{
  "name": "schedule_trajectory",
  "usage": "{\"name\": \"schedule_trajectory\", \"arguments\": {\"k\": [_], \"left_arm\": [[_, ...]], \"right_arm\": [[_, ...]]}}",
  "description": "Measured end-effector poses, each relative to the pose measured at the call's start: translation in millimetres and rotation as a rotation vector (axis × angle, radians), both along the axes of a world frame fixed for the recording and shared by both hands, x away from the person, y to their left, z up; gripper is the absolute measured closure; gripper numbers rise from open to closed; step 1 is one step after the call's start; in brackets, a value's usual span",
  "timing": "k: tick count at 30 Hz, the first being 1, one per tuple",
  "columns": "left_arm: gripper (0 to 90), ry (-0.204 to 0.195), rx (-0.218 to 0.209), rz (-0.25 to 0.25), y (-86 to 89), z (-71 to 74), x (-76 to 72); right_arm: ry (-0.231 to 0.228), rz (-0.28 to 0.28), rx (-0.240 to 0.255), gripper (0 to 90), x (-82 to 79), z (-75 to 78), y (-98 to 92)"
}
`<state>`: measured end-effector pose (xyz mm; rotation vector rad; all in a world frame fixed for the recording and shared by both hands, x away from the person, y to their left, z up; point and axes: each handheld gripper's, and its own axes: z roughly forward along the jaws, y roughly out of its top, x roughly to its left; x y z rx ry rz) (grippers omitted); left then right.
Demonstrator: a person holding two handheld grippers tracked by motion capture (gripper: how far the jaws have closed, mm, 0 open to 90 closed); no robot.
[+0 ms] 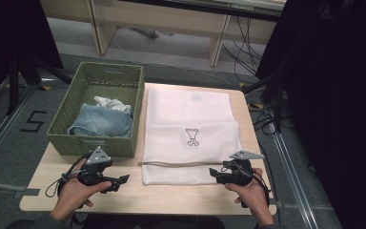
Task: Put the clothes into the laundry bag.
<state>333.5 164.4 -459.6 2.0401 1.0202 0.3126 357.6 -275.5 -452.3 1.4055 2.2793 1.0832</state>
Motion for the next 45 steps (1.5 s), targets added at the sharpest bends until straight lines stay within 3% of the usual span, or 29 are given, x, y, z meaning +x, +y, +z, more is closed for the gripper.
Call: {"name": "schedule_trajectory", "arguments": {"k": [1, 3, 7, 8, 9, 11, 12, 14, 16, 17, 18, 28, 32, 34, 36, 37, 38, 39, 43, 45], "left_arm": [[17.3, 0.001, 0.002, -0.001, 0.1, 0.1, 0.2], [17.3, 0.0, 0.003, -0.001, -0.5, -0.1, 0.3], [17.3, 0.001, 0.002, -0.006, -1.0, 0.2, 0.2], [17.3, 0.004, 0.004, -0.005, -0.9, 0.2, 0.3], [17.3, 0.004, 0.004, -0.005, -0.9, 0.2, 0.3], [17.3, 0.003, 0.002, -0.003, -1.3, -0.1, 0.0], [17.3, 0.005, 0.006, -0.006, -1.5, 0.1, 0.0], [17.3, 0.004, 0.01, -0.011, -2.1, 0.1, 0.0], [17.3, 0.003, 0.009, -0.019, -2.4, -0.3, 0.4], [17.3, 0.003, 0.008, -0.02, -2.5, -0.5, 0.5], [17.3, 0.002, 0.008, -0.02, -2.6, -0.5, 0.5], [17.3, -0.006, 0.051, -0.046, -0.8, 1.1, 1.0], [17.2, -0.01, 0.033, -0.033, -1.6, 0.8, 0.6], [17.2, -0.009, 0.045, -0.039, -0.9, 1.2, 1.0], [17.2, -0.01, 0.041, -0.036, -1.3, 1.0, 0.8], [17.1, -0.004, 0.064, -0.05, -0.5, 2.0, 1.1], [17.1, -0.001, 0.057, -0.052, -0.9, 1.6, 1.5], [17.1, -0.001, 0.048, -0.045, -1.7, 1.3, 1.2], [17.1, -0.01, 0.059, -0.053, -1.7, 1.9, 1.6], [17.1, -0.006, 0.064, -0.055, -2.2, 1.2, 1.7]], "right_arm": [[-0.026, 0.011, -0.021, 32.3, 1.1, 0.1, -1.8], [-0.027, 0.009, -0.013, 32.2, 1.2, 0.1, -1.9], [-0.024, 0.014, -0.009, 30.3, 1.3, -0.1, -1.4], [0.006, 0.017, 0.011, 28.6, -0.3, 0.5, 0.4], [0.006, 0.017, 0.011, 28.6, -0.3, 0.5, 0.4], [-0.013, 0.032, -0.001, 27.6, 0.2, 0.0, 0.7], [-0.044, 0.048, -0.019, 27.4, 1.6, -1.1, -0.6], [-0.017, 0.033, 0.002, 27.4, 0.5, 0.3, 1.4], [-0.036, 0.034, -0.005, 27.2, 2.0, -1.0, 1.0], [-0.042, 0.061, -0.009, 27.2, 4.2, -1.5, -0.4], [-0.03, 0.038, -0.008, 27.3, 2.9, -0.8, 0.2], [-0.025, 0.04, -0.023, 27.5, 4.2, -0.9, 0.4], [-0.051, 0.054, -0.042, 27.5, 5.9, -2.6, -0.4], [-0.051, 0.051, -0.02, 27.4, 5.2, -3.4, 1.8], [-0.039, 0.043, -0.028, 27.3, 4.6, -1.9, 1.8], [-0.039, 0.046, -0.032, 26.8, 6.7, -1.7, 2.3], [-0.06, 0.065, -0.04, 26.8, 9.4, -4.3, 2.1], [-0.04, 0.053, -0.029, 26.6, 10.0, -2.9, 4.0], [-0.034, 0.05, -0.032, 25.4, 17.7, -4.7, 9.4], [-0.051, 0.088, -0.05, 24.0, 26.4, -6.7, 12.3]]}}
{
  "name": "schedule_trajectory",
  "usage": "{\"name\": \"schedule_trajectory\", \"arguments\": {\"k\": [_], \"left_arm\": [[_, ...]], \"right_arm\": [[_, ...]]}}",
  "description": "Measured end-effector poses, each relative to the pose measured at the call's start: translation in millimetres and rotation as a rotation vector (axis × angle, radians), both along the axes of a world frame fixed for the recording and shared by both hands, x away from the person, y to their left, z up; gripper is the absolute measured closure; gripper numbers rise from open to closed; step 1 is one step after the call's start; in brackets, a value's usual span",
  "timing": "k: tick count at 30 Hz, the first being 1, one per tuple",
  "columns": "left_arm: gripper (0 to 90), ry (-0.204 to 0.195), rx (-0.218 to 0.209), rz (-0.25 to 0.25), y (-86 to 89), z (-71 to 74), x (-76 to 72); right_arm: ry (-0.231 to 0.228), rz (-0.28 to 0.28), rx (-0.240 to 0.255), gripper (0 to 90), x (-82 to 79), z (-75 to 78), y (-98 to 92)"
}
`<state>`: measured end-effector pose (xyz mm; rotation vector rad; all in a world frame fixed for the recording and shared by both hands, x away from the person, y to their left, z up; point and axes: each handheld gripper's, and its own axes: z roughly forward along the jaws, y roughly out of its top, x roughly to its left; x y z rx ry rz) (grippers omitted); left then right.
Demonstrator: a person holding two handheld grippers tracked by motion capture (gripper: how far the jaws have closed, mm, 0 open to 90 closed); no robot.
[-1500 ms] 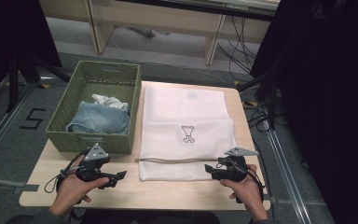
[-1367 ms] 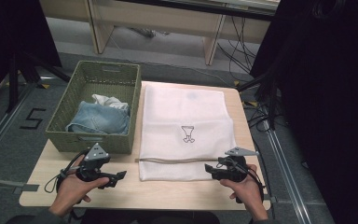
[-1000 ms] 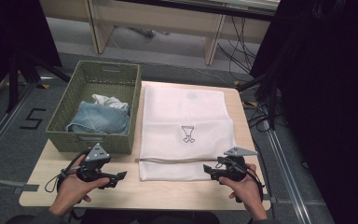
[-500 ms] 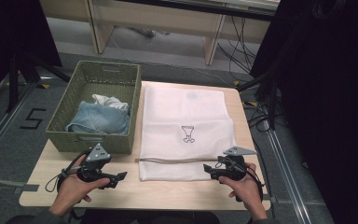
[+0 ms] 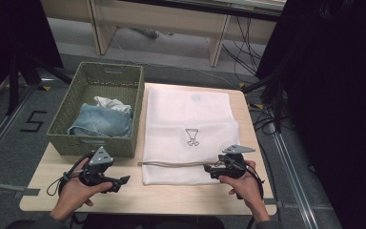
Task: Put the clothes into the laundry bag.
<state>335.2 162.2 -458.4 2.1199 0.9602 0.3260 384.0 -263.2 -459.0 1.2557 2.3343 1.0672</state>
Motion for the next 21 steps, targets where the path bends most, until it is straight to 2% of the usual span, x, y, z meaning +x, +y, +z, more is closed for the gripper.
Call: {"name": "schedule_trajectory", "arguments": {"k": [4, 5, 8, 9, 10, 11, 12, 13, 14, 15, 16, 17, 18, 19, 20, 21], "left_arm": [[17.2, -0.001, 0.008, -0.008, -0.5, -0.1, 0.1], [17.2, -0.003, 0.001, 0.01, -1.8, -0.9, 0.4], [17.2, 0.001, 0.005, 0.004, -1.4, 0.1, -0.7], [17.2, -0.003, 0.002, 0.006, -1.5, -0.9, 0.1], [17.1, -0.003, 0.002, 0.006, -1.5, -0.9, 0.1], [17.1, -0.003, 0.006, 0.006, -0.9, -0.3, -0.4], [17.1, -0.003, 0.006, 0.006, -0.9, -0.3, -0.4], [17.1, -0.001, 0.013, -0.007, -0.3, -0.1, 0.1], [17.2, -0.001, 0.001, 0.006, -1.6, -1.1, 0.1], [17.1, 0.003, 0.018, -0.012, -0.3, -0.1, 0.3], [17.1, 0.0, 0.005, -0.004, -1.3, -0.5, -0.1], [17.1, 0.001, 0.01, -0.006, -1.1, -0.1, -0.4], [17.1, 0.002, 0.011, -0.005, -1.3, -0.1, -0.5], [17.1, 0.003, 0.012, -0.005, -1.3, -0.2, -0.3], [17.2, 0.003, 0.012, -0.005, -1.3, -0.2, -0.3], [17.2, 0.001, 0.012, -0.005, -1.2, -0.1, -0.2]], "right_arm": [[0.019, 0.01, -0.033, 23.4, 11.6, -5.1, 7.0], [0.027, 0.013, -0.038, 23.5, 15.4, -6.2, 9.5], [0.025, 0.022, -0.047, 23.5, 24.1, -9.6, 15.4], [0.033, 0.011, -0.052, 23.5, 30.4, -13.6, 23.9], [0.033, 0.011, -0.052, 23.5, 30.4, -13.6, 23.9], [0.004, 0.023, -0.035, 23.5, 35.4, -18.8, 30.8], [0.012, 0.044, -0.056, 23.6, 37.1, -18.5, 31.6], [0.009, 0.037, -0.034, 23.6, 38.6, -21.1, 36.0], [0.029, 0.063, -0.08, 23.6, 40.2, -20.0, 36.2], [0.005, 0.042, -0.052, 23.7, 41.8, -24.8, 40.9], [0.028, 0.066, -0.09, 24.0, 44.0, -23.3, 40.9], [0.023, 0.045, -0.075, 24.1, 45.3, -27.2, 45.4], [0.037, 0.063, -0.105, 24.1, 47.7, -26.1, 45.8], [0.054, 0.063, -0.109, 24.1, 48.8, -26.7, 48.3], [0.054, 0.063, -0.109, 24.1, 48.8, -26.7, 48.3], [0.021, 0.068, -0.11, 24.1, 51.9, -30.6, 50.7]]}}
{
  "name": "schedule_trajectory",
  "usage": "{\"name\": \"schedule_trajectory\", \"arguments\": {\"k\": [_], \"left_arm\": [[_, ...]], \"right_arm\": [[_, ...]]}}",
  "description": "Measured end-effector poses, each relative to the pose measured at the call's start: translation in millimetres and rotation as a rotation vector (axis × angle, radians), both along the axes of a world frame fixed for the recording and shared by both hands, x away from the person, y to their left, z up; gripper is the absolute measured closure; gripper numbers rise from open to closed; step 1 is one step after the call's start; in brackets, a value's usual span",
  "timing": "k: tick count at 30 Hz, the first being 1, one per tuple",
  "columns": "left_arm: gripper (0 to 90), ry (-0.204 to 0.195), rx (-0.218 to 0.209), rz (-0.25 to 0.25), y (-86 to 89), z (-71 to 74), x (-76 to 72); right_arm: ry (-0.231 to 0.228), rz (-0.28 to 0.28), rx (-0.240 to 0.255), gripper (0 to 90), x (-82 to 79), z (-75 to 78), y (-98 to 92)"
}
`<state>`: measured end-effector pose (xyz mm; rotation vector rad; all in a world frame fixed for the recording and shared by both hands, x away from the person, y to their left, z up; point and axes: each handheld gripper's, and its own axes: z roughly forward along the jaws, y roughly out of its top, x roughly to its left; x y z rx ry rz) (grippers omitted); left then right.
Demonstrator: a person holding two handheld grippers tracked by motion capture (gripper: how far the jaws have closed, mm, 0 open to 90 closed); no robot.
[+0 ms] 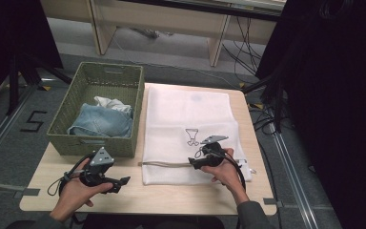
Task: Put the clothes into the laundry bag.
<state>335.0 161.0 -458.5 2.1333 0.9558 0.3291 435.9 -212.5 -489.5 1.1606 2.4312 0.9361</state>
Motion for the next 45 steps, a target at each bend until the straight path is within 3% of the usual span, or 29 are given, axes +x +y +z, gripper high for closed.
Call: {"name": "schedule_trajectory", "arguments": {"k": [5, 6, 7, 11, 14, 16, 17, 18, 19, 21, 22, 23, 24, 25, 27, 29, 30, 31, 32, 33, 35, 37, 38, 40, 41, 42, 43, 44, 45], "left_arm": [[17.1, 0.002, -0.001, -0.003, 0.2, 0.1, 0.2], [17.1, -0.005, -0.003, -0.003, 0.2, 0.6, -0.1], [17.1, -0.005, -0.001, -0.007, 0.3, 0.7, 0.1], [17.2, -0.001, -0.001, -0.006, 0.0, 0.6, 0.0], [17.1, -0.005, 0.008, -0.013, 0.1, 0.8, 0.3], [17.2, -0.001, 0.001, -0.001, -0.3, 0.4, -0.4], [17.1, -0.005, 0.007, -0.01, 0.2, 0.7, 0.2], [17.2, -0.002, 0.008, -0.008, 0.1, 0.6, 0.1], [17.2, -0.002, 0.008, -0.008, 0.1, 0.6, 0.1], [17.2, -0.004, 0.013, -0.007, -0.3, 0.5, 0.1], [17.2, -0.004, 0.008, -0.012, -0.4, 0.8, 0.4], [17.3, -0.004, 0.008, -0.012, -0.4, 0.8, 0.4], [17.4, -0.007, 0.012, -0.01, -0.7, 0.7, 0.2], [17.4, -0.005, 0.014, -0.011, -0.5, 0.7, 0.4], [17.4, -0.006, 0.013, -0.009, -0.4, 0.9, 0.3], [17.4, -0.005, 0.003, -0.014, -0.7, 0.9, 0.5], [17.4, -0.005, 0.003, -0.014, -0.7, 0.9, 0.5], [17.4, -0.005, 0.003, -0.014, -0.6, 1.0, 0.4], [17.4, -0.008, -0.003, -0.005, -0.7, 1.4, -0.7], [17.4, -0.01, 0.004, -0.014, 0.2, 1.8, -0.6], [17.4, -0.01, 0.006, -0.014, 0.5, 1.6, -0.4], [17.5, -0.006, -0.001, -0.012, 0.7, 1.1, 0.4], [17.5, -0.01, -0.001, -0.007, 0.7, 1.6, 0.2], [17.5, -0.008, 0.002, -0.015, 0.0, 1.2, 0.9], [17.5, -0.006, 0.0, -0.015, -0.7, 1.0, 0.8], [17.5, -0.006, 0.0, -0.015, -0.7, 1.0, 0.8], [17.6, 0.001, -0.012, -0.007, -2.2, 0.5, -0.3], [17.6, -0.007, 0.003, -0.021, -1.4, 1.1, 0.3], [17.7, -0.008, 0.005, -0.023, -1.4, 1.1, 0.5]], "right_arm": [[0.037, 0.004, -0.008, 24.0, 5.5, -7.7, 11.0], [0.025, 0.018, -0.028, 24.0, 8.3, -10.8, 10.7], [0.055, 0.026, -0.045, 24.9, 8.3, -8.4, 9.9], [0.076, 0.002, -0.017, 26.4, 7.5, -12.1, 11.8], [0.04, 0.006, -0.014, 28.5, 8.7, -15.8, 9.9], [0.068, 0.001, -0.031, 35.8, 7.4, -12.2, 9.1], [0.063, 0.004, -0.048, 38.8, 7.1, -11.6, 8.3], [0.033, -0.014, -0.026, 41.5, 7.9, -14.8, 9.0], [0.057, -0.012, -0.049, 47.1, 7.9, -11.3, 6.8], [0.039, -0.016, -0.037, 52.5, 8.8, -12.1, 5.7], [0.02, -0.017, -0.04, 66.9, 10.7, -12.6, 3.4], [0.06, -0.027, -0.034, 68.0, 10.1, -9.2, 3.1], [0.059, -0.03, -0.032, 72.5, 10.4, -9.2, 3.4], [0.01, -0.03, -0.032, 73.9, 11.4, -13.0, 4.6], [0.016, -0.021, -0.045, 74.2, 11.4, -11.9, 4.7], [0.042, -0.031, -0.019, 72.1, 11.6, -7.8, 3.3], [0.02, -0.032, -0.018, 65.3, 12.0, -5.8, 1.4], [0.02, -0.032, -0.018, 65.3, 12.0, -5.8, 1.4], [0.034, -0.034, 0.02, 53.2, 10.1, 3.4, -1.4], [0.051, -0.014, 0.017, 51.3, 8.5, 8.1, -3.4], [0.02, 0.012, 0.024, 49.4, 6.7, 7.3, -4.9], [0.035, 0.078, -0.03, 45.7, -5.8, 7.5, -9.1], [0.057, 0.087, -0.052, 44.8, -9.0, 7.0, -9.9], [0.038, 0.08, -0.101, 42.8, -8.3, 0.0, -11.4], [0.057, 0.074, -0.111, 42.1, -7.3, 0.8, -12.0], [0.044, 0.054, -0.081, 41.8, -5.6, -2.0, -10.9], [0.045, 0.064, -0.101, 41.9, -3.4, -0.8, -11.7], [0.029, 0.05, -0.07, 42.1, -1.9, -3.6, -9.7], [0.057, 0.057, -0.084, 42.6, -0.8, -1.7, -9.5]]}}
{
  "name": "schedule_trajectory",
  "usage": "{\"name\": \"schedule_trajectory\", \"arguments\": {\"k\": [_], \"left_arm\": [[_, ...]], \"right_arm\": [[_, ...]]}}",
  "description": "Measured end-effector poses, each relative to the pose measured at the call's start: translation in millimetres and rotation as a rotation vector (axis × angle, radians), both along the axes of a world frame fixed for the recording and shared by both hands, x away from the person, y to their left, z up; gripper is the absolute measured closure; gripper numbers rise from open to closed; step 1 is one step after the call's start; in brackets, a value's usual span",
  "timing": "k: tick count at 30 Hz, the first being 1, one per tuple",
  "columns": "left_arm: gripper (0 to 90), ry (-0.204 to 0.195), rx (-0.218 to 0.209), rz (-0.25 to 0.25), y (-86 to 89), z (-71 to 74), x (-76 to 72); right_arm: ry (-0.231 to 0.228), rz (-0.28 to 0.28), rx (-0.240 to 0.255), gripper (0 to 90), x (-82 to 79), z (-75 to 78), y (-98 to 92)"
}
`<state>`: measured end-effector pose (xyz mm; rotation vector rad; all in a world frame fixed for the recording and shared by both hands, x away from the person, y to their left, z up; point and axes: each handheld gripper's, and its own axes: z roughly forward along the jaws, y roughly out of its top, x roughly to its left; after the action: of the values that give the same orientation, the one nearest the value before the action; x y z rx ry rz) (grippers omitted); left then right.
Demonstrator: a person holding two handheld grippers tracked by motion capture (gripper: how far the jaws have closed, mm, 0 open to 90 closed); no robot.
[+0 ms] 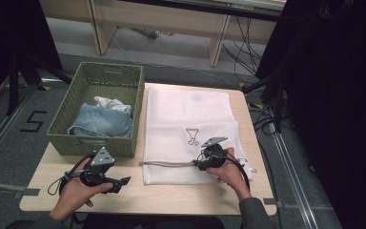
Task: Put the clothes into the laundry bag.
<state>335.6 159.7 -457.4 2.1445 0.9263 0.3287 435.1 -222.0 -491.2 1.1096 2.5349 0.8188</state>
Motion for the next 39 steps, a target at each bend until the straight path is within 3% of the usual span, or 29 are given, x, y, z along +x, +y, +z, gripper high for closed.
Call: {"name": "schedule_trajectory", "arguments": {"k": [1, 2, 4, 5, 6, 8, 12, 14, 15, 16, 18, 19, 21, 23, 25, 26, 27, 29, 30, 32, 33, 34, 37, 39], "left_arm": [[17.7, 0.0, 0.0, 0.0, 0.0, 0.0, 0.0], [17.7, 0.0, -0.003, 0.002, -0.3, -0.3, 0.1], [17.7, -0.001, 0.003, 0.005, -0.4, -0.3, -0.4], [17.7, -0.001, 0.003, 0.005, -0.4, -0.3, -0.4], [17.7, 0.0, -0.003, 0.001, -0.3, -0.4, -0.4], [17.7, 0.0, -0.003, -0.001, -0.1, -0.4, -0.1], [17.7, 0.008, -0.013, 0.023, -1.0, -1.3, -0.9], [17.8, 0.01, -0.02, 0.022, -0.9, -1.4, -0.8], [17.8, 0.002, -0.023, 0.026, -1.3, -0.6, -1.4], [17.8, -0.003, -0.012, 0.015, -0.4, 0.3, -1.2], [18.0, -0.003, -0.011, 0.018, -0.2, 0.7, -1.3], [18.1, 0.002, -0.026, 0.02, -0.1, 0.5, -1.0], [18.1, -0.009, -0.029, 0.024, 2.2, 2.2, -0.1], [18.3, -0.016, -0.062, 0.041, 4.6, 5.3, 3.0], [18.4, -0.035, -0.087, 0.072, 7.5, 9.9, 3.9], [18.4, -0.045, -0.082, 0.063, 10.8, 12.8, 5.3], [18.3, -0.049, -0.107, 0.08, 12.1, 13.7, 6.2], [18.4, -0.048, -0.096, 0.079, 16.6, 16.1, 8.3], [18.2, -0.052, -0.112, 0.101, 17.5, 16.8, 9.3], [17.8, -0.07, -0.128, 0.13, 28.2, 25.4, 13.6], [17.7, -0.077, -0.148, 0.151, 30.4, 28.8, 14.8], [17.4, -0.077, -0.148, 0.151, 30.4, 28.8, 14.8], [14.8, -0.098, -0.168, 0.166, 45.4, 46.7, 23.6], [14.9, -0.096, -0.154, 0.162, 48.2, 51.3, 27.2]], "right_arm": [[0.0, 0.0, 0.0, 42.6, 0.0, 0.0, 0.0], [-0.035, -0.006, 0.01, 43.1, 1.6, -5.4, 2.3], [-0.002, 0.002, -0.005, 43.9, 3.1, -5.1, 4.4], [-0.035, -0.007, 0.015, 44.4, 3.7, -8.5, 6.0], [-0.011, 0.0, 0.019, 46.4, 3.2, -7.4, 6.8], [-0.012, 0.02, -0.008, 46.9, 3.7, -7.0, 6.2], [-0.031, 0.028, 0.01, 55.3, 4.0, -9.3, 6.3], [-0.012, -0.007, 0.024, 64.8, 2.6, -7.4, 8.1], [-0.038, 0.001, 0.011, 70.5, 3.4, -8.5, 8.2], [-0.017, 0.001, -0.001, 73.9, 2.9, -6.2, 8.4], [-0.057, -0.011, -0.004, 81.3, 2.6, -8.5, 12.6], [-0.023, -0.002, -0.019, 83.8, 2.8, -4.7, 12.5], [-0.038, -0.024, -0.012, 85.1, 3.1, -4.9, 14.5], [-0.129, -0.028, 0.007, 86.1, 5.8, 0.6, 13.9], [-0.135, -0.04, 0.018, 86.2, 5.2, 9.6, 12.2], [-0.152, -0.04, 0.019, 86.2, 5.0, 13.7, 11.1], [-0.162, -0.05, 0.029, 86.3, 4.3, 17.4, 10.8], [-0.174, -0.052, 0.03, 86.3, 3.9, 21.3, 10.2], [-0.196, -0.055, 0.037, 86.4, 3.0, 27.6, 11.0], [-0.189, -0.07, 0.037, 86.4, 1.1, 32.3, 13.0], [-0.21, -0.05, 0.023, 86.4, 1.7, 32.7, 11.8], [-0.21, -0.05, 0.023, 86.4, 1.7, 32.7, 11.8], [-0.229, -0.06, 0.051, 86.4, 2.6, 34.9, 9.8], [-0.206, -0.081, 0.067, 86.4, 1.3, 37.2, 9.3]]}}
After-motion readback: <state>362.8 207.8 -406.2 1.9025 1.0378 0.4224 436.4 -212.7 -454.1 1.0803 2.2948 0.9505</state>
